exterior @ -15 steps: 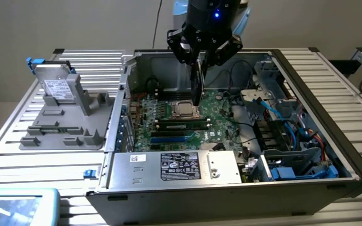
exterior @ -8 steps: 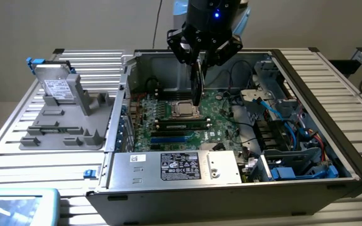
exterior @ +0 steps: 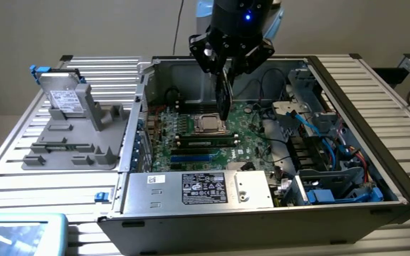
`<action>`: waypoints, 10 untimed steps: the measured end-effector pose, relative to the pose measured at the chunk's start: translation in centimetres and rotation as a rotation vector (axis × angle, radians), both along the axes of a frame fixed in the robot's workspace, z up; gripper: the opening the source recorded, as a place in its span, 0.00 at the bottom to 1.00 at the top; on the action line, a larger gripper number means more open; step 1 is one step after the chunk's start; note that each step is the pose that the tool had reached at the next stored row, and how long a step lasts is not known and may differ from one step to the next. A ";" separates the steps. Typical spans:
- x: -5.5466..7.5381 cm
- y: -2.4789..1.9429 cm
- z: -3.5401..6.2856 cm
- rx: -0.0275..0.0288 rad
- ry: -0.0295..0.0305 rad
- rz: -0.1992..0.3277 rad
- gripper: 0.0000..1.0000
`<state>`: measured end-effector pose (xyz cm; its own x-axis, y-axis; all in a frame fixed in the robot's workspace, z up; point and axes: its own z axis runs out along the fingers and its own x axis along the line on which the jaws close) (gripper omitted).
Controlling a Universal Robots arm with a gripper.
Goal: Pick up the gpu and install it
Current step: 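Insert the gpu into the slot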
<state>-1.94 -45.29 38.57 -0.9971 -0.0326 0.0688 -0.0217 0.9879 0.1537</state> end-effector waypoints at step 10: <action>0.0 0.00 -0.05 0.0121 0.0000 0.181 0.28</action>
